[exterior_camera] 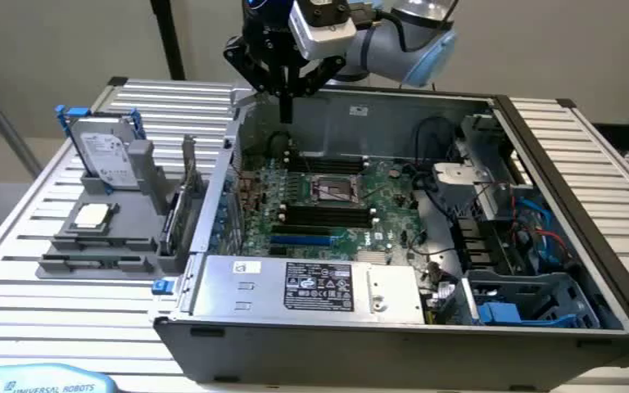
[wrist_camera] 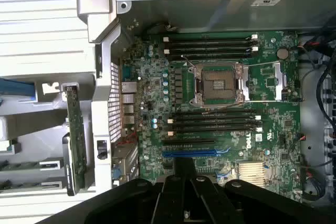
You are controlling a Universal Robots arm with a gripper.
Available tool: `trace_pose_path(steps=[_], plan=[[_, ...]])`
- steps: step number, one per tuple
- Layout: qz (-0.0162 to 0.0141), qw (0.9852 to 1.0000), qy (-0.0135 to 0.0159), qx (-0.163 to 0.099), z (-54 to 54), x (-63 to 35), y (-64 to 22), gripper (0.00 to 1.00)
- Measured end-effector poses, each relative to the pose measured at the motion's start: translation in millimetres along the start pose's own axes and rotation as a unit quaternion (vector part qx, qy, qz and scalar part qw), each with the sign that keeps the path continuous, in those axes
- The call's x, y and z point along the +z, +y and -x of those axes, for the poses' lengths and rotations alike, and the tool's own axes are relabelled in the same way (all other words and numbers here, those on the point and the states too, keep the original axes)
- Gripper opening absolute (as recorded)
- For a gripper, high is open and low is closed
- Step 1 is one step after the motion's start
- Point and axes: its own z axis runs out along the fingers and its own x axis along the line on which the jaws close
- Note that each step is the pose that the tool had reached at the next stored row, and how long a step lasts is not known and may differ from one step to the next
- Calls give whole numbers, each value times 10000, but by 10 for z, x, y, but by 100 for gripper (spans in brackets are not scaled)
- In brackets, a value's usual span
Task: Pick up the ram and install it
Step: 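Reach for the ram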
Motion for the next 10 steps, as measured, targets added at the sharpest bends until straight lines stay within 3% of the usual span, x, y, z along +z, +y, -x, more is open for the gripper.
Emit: trace_pose_path(steps=[10], plan=[[1,10000,0,0,0,0,0,11]])
